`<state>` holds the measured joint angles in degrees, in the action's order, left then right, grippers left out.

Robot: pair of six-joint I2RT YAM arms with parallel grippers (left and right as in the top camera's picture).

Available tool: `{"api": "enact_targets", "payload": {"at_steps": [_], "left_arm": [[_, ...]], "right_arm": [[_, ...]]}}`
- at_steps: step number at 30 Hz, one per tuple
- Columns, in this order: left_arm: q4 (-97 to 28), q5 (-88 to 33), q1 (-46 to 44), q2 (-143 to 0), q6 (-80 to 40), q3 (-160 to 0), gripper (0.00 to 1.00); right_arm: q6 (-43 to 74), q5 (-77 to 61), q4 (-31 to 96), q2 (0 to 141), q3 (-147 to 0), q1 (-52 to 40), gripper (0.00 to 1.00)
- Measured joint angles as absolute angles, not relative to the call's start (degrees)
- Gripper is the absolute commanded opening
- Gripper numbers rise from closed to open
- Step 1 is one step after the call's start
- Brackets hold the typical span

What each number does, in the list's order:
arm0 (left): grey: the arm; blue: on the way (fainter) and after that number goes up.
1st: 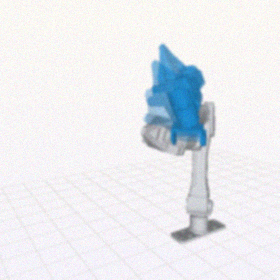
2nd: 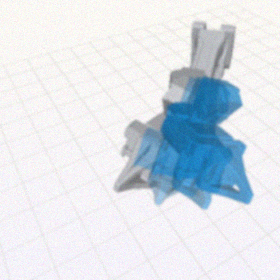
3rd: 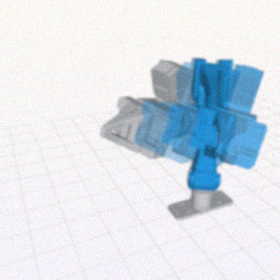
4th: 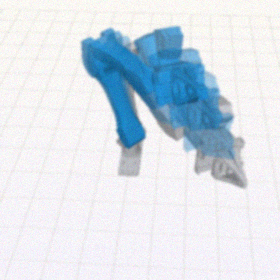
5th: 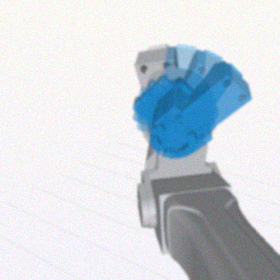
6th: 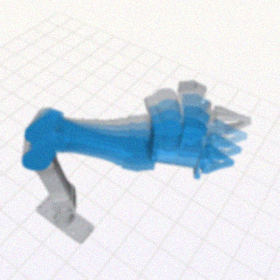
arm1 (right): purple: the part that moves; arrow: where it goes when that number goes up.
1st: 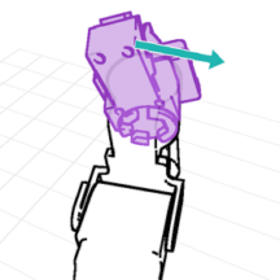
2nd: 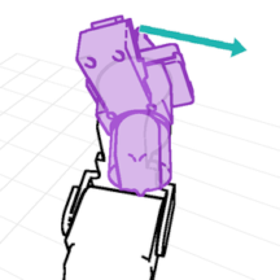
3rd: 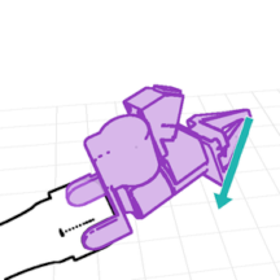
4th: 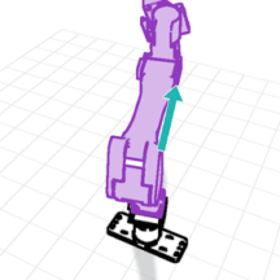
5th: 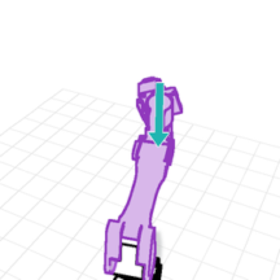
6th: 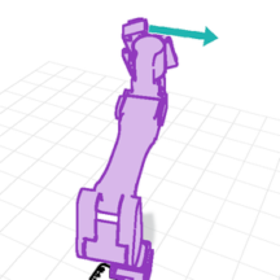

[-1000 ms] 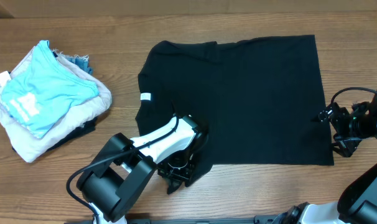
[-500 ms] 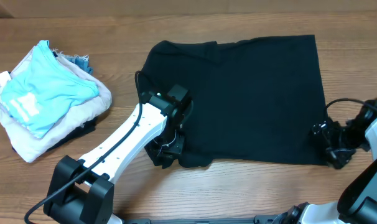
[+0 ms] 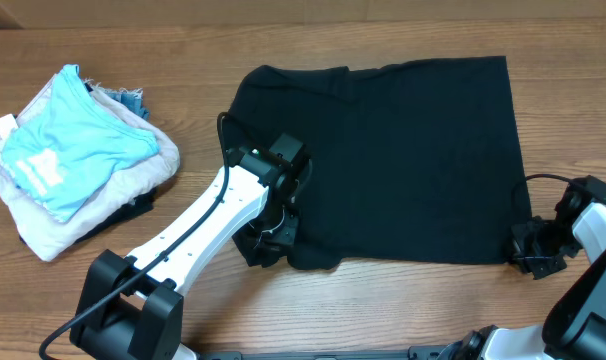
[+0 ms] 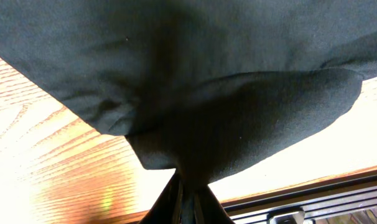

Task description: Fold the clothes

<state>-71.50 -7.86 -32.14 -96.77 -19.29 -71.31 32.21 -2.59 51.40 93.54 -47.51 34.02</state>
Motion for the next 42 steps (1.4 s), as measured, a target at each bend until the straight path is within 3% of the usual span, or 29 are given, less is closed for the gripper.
{"api": "enact_targets", "payload": {"at_steps": [14,23,27,42], "left_arm": [[-74.06,-7.79,-32.14,-96.77,-19.2,-72.73,0.04],[-65.34,-5.26,-30.22,-96.77,-19.22,-75.29,0.05],[-56.12,-4.51,-27.46,-96.77,-14.85,-75.44,0.07],[-41.87,1.02,-24.16,-96.79,-6.04,-75.48,0.09]], "right_arm": [[27.97,-6.11,61.93,85.1,-55.72,34.02,0.04],[29.02,-18.63,46.48,84.82,-55.92,33.95,0.04],[30.3,-20.05,41.19,85.89,-55.92,33.93,0.04],[35.31,-20.56,27.38,94.83,-55.9,28.93,0.04]]}}
